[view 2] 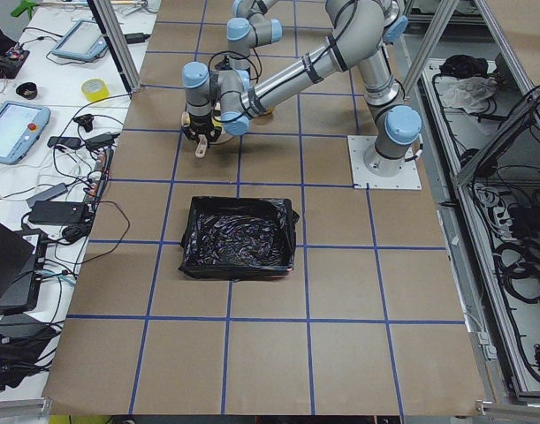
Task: Sweep and dump trash into bin
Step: 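Sweep the sponge and bread roll into the dustpan with the right-held brush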
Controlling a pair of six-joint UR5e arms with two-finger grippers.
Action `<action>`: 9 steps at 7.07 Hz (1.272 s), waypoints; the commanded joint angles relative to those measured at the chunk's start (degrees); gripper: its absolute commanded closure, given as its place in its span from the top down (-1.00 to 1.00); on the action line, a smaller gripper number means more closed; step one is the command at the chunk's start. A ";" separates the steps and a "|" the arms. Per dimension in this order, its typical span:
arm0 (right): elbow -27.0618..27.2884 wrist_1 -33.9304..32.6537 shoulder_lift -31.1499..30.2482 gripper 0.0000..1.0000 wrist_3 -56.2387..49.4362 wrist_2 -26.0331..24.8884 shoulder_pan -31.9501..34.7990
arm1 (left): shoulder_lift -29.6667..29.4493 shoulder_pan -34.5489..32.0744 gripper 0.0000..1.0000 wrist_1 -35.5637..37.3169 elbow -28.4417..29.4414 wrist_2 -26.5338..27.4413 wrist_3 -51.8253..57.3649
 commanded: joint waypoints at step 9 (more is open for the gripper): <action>1.83 22.79 -12.93 -1.00 -8.71 -4.68 -6.66 | 1.91 1.48 -1.00 -1.13 -0.62 -1.75 5.04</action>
